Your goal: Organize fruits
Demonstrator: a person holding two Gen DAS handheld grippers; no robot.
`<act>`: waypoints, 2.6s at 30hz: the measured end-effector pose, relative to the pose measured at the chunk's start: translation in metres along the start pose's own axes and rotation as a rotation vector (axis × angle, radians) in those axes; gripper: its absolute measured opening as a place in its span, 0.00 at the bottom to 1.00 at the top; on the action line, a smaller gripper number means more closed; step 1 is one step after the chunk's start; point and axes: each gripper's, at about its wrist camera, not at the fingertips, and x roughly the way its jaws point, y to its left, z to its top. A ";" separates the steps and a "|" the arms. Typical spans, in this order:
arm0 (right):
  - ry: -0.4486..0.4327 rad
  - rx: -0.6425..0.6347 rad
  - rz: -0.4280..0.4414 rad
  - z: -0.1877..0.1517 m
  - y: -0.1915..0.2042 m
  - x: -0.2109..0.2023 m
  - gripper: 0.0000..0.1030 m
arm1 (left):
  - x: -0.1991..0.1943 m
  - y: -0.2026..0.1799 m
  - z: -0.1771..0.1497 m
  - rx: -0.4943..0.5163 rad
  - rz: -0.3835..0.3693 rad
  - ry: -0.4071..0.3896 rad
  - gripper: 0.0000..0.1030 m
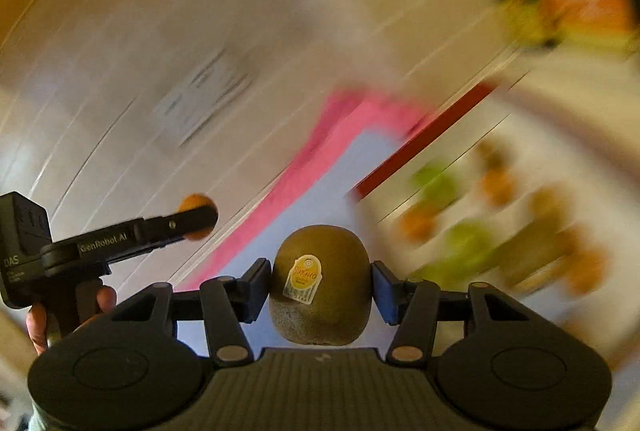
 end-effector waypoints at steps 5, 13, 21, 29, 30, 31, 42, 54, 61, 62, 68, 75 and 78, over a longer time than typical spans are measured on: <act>-0.092 -0.060 -0.217 0.021 -0.044 -0.041 0.54 | 0.079 -0.040 0.017 0.024 -0.141 0.101 0.46; 0.031 -0.038 -0.358 0.024 -0.094 -0.019 0.54 | 0.162 -0.063 0.003 0.052 -0.140 0.249 0.46; 0.163 -0.083 -0.435 0.001 -0.094 0.015 0.54 | 0.187 -0.064 -0.010 0.123 -0.072 0.299 0.46; 0.202 -0.112 -0.515 -0.003 -0.090 0.027 0.54 | 0.203 -0.052 -0.016 0.079 -0.084 0.371 0.47; 0.209 -0.109 -0.524 -0.003 -0.091 0.028 0.54 | 0.204 -0.052 -0.016 0.073 -0.084 0.375 0.47; 0.214 -0.105 -0.526 -0.002 -0.092 0.029 0.54 | 0.205 -0.052 -0.016 0.074 -0.083 0.378 0.47; 0.179 -0.029 -0.484 0.005 -0.100 0.016 0.63 | 0.194 -0.051 -0.015 0.037 -0.095 0.368 0.74; 0.017 -0.092 -0.569 0.003 -0.066 -0.010 0.91 | 0.099 -0.060 -0.018 0.091 0.059 0.200 0.77; -0.046 -0.109 -0.590 -0.003 0.002 -0.026 0.92 | 0.012 -0.074 -0.017 0.112 0.121 0.043 0.78; -0.061 -0.089 -0.584 -0.002 0.013 -0.030 0.92 | -0.001 -0.076 -0.016 0.115 0.131 0.023 0.79; -0.142 -0.071 -0.585 -0.011 0.086 -0.050 0.95 | -0.071 -0.080 -0.034 0.152 0.265 -0.071 0.79; -0.149 -0.146 -0.600 -0.041 0.133 -0.049 0.96 | -0.111 -0.058 -0.071 0.104 0.302 -0.046 0.79; -0.122 -0.156 -0.588 -0.053 0.145 -0.043 0.96 | -0.116 -0.050 -0.085 0.090 0.303 -0.027 0.79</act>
